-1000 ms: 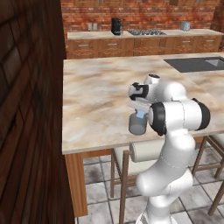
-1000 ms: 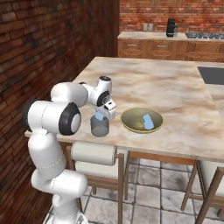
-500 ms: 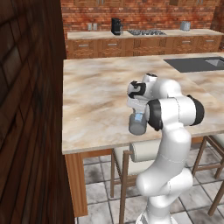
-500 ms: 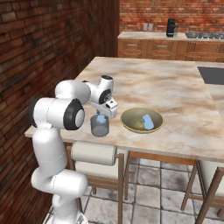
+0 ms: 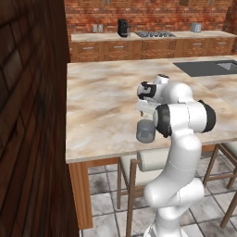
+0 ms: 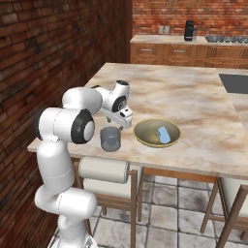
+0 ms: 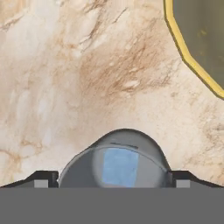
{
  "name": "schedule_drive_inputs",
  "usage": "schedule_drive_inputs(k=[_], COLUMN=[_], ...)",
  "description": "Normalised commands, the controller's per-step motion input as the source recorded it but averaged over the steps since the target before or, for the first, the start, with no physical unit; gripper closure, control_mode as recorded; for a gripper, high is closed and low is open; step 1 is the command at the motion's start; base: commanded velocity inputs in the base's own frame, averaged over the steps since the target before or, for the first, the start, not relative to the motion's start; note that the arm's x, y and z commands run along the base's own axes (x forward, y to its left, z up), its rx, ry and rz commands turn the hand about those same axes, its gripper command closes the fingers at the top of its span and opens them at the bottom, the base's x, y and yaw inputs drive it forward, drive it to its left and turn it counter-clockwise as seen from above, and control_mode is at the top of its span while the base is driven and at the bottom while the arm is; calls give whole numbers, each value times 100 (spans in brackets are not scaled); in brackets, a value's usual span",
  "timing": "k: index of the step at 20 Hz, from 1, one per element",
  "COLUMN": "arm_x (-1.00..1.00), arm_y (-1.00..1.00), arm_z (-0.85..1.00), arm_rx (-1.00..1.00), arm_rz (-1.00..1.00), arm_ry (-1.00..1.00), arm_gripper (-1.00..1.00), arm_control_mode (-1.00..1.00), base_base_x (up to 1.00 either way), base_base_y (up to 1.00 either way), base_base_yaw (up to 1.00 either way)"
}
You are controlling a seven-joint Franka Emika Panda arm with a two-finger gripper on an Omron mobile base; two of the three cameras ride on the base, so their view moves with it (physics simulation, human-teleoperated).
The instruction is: There are four ice cubes in the ice bowl. Place two ice cubes in each glass of water.
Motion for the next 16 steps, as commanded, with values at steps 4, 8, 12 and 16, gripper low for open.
schedule_drive_inputs(k=[4,8,12,16], arm_x=[-44,-73,-90,-77], arm_y=[-26,-50,-66,-82], arm_z=[68,75,64,37], arm_rx=[13,5,0,0], arm_rz=[0,-2,-15,-18], arm_ry=[-7,-1,-5,-4], arm_gripper=[-100,-100,-100,-100], arm_control_mode=[-100,-100,-100,-100], base_base_x=[0,0,0,0], base_base_y=[0,0,0,0], base_base_yaw=[0,0,0,0])
